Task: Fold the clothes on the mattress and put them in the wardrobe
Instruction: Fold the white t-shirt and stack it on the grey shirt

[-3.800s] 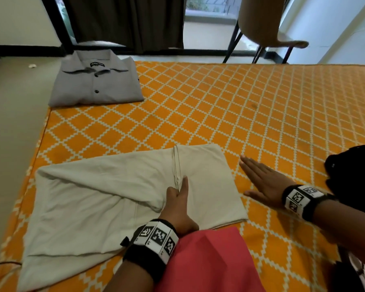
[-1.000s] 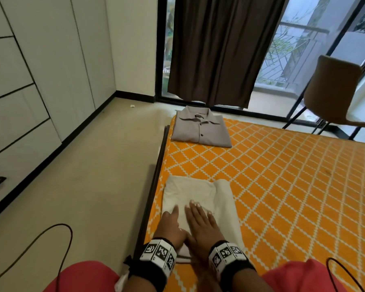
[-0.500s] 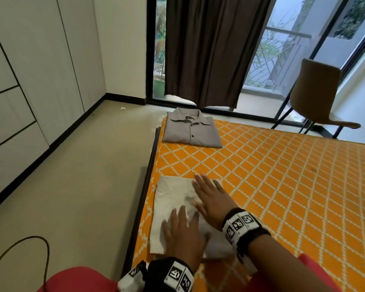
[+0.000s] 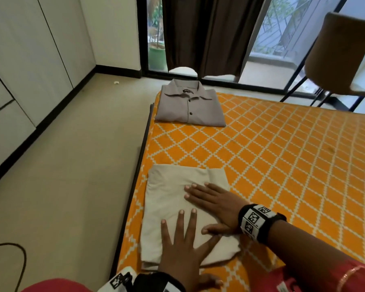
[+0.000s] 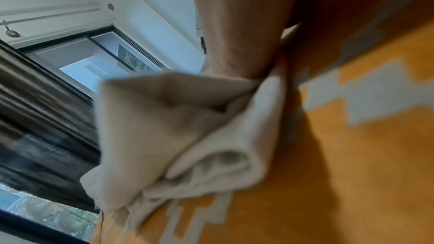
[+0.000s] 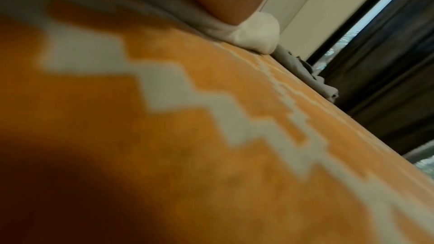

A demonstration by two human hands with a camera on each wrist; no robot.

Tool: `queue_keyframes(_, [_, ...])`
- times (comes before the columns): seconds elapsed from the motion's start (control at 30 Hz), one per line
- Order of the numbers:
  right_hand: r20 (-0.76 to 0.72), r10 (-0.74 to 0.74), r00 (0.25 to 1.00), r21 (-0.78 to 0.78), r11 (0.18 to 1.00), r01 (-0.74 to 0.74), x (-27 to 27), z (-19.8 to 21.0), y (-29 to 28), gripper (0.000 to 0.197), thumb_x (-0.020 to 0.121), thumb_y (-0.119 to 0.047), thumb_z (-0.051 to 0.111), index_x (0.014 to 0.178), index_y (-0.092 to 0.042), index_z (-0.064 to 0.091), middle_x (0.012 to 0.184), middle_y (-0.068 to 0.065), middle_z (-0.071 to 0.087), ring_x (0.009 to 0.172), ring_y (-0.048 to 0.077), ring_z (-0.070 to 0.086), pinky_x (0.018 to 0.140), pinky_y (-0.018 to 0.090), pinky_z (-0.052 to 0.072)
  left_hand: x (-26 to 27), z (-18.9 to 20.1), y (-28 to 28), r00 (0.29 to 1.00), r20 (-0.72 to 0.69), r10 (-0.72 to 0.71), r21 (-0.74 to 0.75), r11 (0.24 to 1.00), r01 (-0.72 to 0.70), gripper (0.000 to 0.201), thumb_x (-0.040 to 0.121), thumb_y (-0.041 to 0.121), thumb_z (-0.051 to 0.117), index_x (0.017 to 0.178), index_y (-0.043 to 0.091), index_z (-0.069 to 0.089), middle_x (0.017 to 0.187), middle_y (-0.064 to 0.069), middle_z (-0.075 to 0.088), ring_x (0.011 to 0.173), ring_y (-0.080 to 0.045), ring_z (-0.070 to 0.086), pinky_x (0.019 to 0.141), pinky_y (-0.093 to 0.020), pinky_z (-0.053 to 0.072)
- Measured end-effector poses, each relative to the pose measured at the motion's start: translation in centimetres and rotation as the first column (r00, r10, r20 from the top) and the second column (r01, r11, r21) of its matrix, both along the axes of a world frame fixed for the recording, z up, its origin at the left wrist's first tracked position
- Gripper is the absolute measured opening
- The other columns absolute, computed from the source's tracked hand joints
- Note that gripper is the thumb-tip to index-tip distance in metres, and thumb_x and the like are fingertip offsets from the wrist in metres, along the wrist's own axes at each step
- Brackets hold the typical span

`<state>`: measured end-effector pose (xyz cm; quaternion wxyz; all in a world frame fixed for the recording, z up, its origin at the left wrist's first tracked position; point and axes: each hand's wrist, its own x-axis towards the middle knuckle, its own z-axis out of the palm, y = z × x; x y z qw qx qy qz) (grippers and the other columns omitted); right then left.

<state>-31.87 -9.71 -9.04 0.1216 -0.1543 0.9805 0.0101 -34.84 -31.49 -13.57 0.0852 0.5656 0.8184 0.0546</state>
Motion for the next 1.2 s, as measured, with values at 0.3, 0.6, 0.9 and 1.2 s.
queue_keyframes(0.3, [-0.119,-0.330,0.936,-0.007,0.943,0.332,0.2,0.9,2.9,0.078,0.093,-0.068,-0.003,0.155,-0.021,-0.006,0.162,-0.004,-0.011,0.149,0.018,-0.012,0.119,0.044,-0.003,1.8,2.0,2.2,0.990,-0.043,-0.137,0.065,0.988,0.140,0.085,0.075,0.085,0.037,0.139,0.031,0.050,0.152,-0.012,0.040,0.140,-0.034,0.031,0.101,-0.070,0.020])
queue_keyframes(0.6, [0.008,-0.335,0.942,-0.077,0.939,0.335,-1.1,-1.1,3.2,0.067,0.099,-0.059,0.006,0.154,-0.026,-0.013,0.160,-0.009,-0.019,0.147,0.009,-0.018,0.120,0.037,-0.010,3.2,0.2,2.7,0.970,-0.015,-0.244,-0.056,0.968,0.243,0.091,0.073,0.088,0.031,0.150,0.038,0.032,0.155,-0.004,0.036,0.140,-0.033,0.029,0.102,-0.069,0.016])
queue_keyframes(0.9, [-0.406,-0.198,0.892,0.095,0.962,0.257,-2.4,2.7,2.7,0.057,0.102,-0.038,0.019,0.155,-0.018,0.017,0.162,0.004,0.014,0.149,0.028,0.007,0.120,0.048,0.003,1.6,4.2,3.2,0.996,0.064,-0.063,0.227,0.973,0.047,0.045,0.082,0.044,0.038,0.109,0.028,0.071,0.107,0.010,0.072,0.104,-0.014,0.067,0.098,-0.046,0.035])
queue_keyframes(1.2, [-0.082,0.463,0.883,-0.103,0.877,-0.469,-6.3,0.1,-3.6,0.059,0.101,-0.032,0.037,0.155,-0.016,0.021,0.163,-0.002,0.014,0.151,0.021,0.002,0.121,0.048,0.010,2.0,2.0,3.1,0.988,0.092,-0.127,-0.098,0.986,0.136,0.057,0.072,0.056,0.034,0.120,0.047,0.065,0.099,0.003,0.073,0.098,-0.021,0.049,0.087,-0.049,0.043])
